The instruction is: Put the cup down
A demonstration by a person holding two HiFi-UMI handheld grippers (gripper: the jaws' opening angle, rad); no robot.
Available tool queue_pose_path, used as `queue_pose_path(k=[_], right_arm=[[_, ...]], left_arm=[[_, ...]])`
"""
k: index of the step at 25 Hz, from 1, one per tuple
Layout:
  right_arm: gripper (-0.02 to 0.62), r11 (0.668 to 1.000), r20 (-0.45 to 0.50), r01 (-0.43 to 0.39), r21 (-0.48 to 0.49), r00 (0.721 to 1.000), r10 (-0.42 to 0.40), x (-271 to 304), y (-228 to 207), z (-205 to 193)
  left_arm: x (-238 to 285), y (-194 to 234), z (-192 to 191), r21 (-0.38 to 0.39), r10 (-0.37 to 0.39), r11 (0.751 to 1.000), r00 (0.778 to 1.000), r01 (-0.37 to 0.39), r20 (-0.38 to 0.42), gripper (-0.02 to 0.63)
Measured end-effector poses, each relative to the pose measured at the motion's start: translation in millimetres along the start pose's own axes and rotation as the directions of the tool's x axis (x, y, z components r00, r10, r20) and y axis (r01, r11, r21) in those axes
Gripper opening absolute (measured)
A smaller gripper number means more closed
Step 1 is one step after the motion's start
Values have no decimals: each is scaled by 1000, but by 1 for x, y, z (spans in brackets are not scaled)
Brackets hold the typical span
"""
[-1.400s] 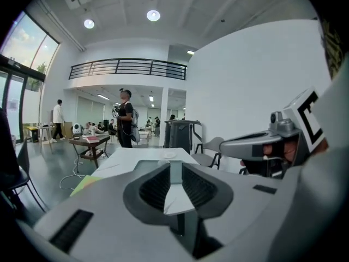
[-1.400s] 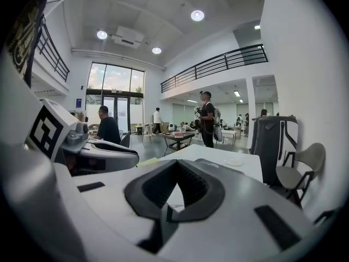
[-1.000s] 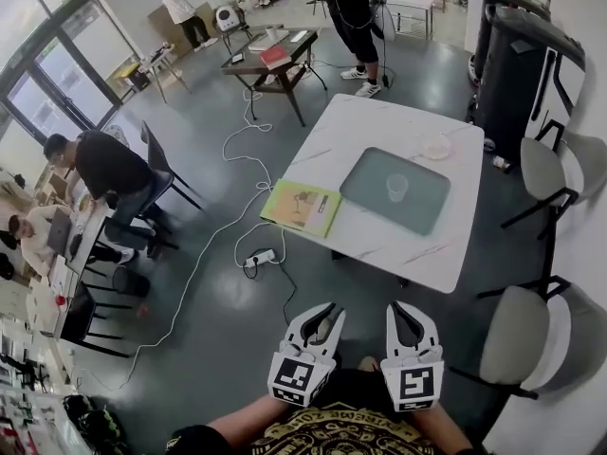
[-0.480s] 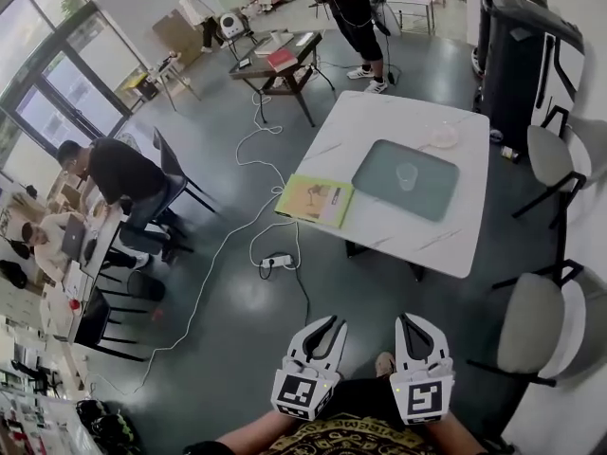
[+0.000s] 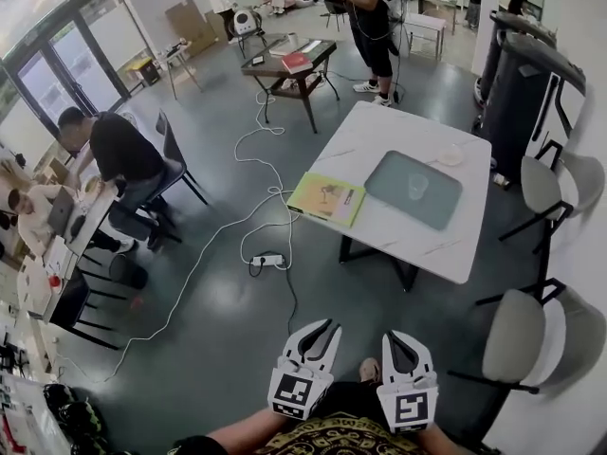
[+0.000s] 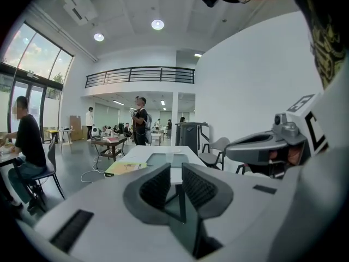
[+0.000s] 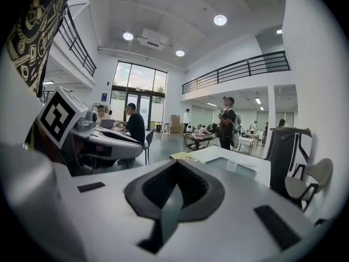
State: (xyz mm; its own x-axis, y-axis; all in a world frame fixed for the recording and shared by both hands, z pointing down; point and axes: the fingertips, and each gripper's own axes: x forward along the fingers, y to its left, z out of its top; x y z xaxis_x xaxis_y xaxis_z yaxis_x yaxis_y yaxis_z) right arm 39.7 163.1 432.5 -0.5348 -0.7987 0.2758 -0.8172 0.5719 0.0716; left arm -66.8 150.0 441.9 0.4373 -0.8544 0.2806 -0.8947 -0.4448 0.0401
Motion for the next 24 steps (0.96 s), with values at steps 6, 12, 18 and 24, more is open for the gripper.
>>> queue_pose_path(k=[6, 12, 18, 24], right_arm=[[3, 999, 22, 40, 32, 999, -41, -2, 13, -7], [3, 998, 9, 55, 41, 998, -56, -5, 19, -13], [3, 996, 4, 83, 40, 997, -83, -7, 17, -12], [3, 993, -14, 99, 65, 995, -99, -15, 17, -20]], left_arm=[[-13, -4, -1, 23, -55, 998, 998, 55, 7, 72], [-26, 9, -3, 1, -29, 1000, 999, 29, 15, 72], [-33, 12, -5, -4, -15, 1000, 1000, 15, 19, 71], [-38, 5, -6, -7, -23, 1000, 1000, 23, 20, 71]])
